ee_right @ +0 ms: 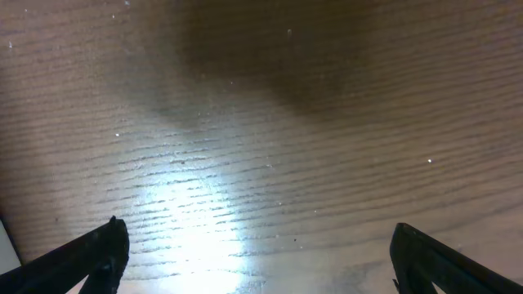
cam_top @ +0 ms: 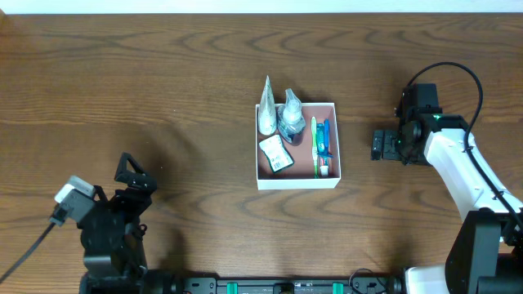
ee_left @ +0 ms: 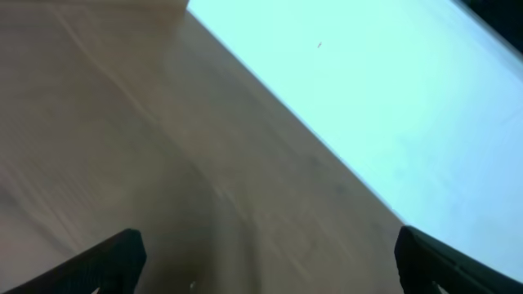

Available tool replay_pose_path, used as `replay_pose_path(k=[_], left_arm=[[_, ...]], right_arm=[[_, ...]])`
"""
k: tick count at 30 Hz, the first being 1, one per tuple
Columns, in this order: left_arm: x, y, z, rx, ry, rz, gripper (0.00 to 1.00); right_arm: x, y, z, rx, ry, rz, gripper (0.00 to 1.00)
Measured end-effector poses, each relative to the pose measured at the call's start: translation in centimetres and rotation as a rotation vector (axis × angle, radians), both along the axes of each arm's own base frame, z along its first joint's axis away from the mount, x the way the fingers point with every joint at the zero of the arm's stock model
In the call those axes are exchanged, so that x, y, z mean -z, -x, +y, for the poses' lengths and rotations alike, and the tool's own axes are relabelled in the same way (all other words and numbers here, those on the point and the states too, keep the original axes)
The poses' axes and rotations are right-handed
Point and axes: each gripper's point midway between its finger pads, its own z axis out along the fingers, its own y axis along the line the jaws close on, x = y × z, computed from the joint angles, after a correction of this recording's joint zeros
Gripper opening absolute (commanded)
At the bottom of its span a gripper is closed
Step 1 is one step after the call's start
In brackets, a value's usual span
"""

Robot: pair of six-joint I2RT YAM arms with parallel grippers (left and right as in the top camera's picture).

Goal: Pack container

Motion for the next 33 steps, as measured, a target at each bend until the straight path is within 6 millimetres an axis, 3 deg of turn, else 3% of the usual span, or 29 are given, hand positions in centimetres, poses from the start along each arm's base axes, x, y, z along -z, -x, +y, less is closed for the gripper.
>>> replay_pose_path(k=[8,16,26,33], left_arm=[[3.6,-1.1,-0.1,0.018,0.009,-0.127,0.98],[5.5,-2.4,-0.9,0.065,0.010,-0.241,0.98],[7.4,-2.7,-1.9,0.130,-0.068,-0.187,0.98],[7.7,-2.7,-2.1,0.155,-0.149,-0.144,0.98]], right_arm=[[0.0,0.0,0.0,0.000,0.000,0.000,0.99],[0.0,0.0,0.0,0.000,0.000,0.000,0.99],[0.0,0.0,0.0,0.000,0.000,0.000,0.99],[0.0,0.0,0.0,0.000,0.000,0.000,0.99]])
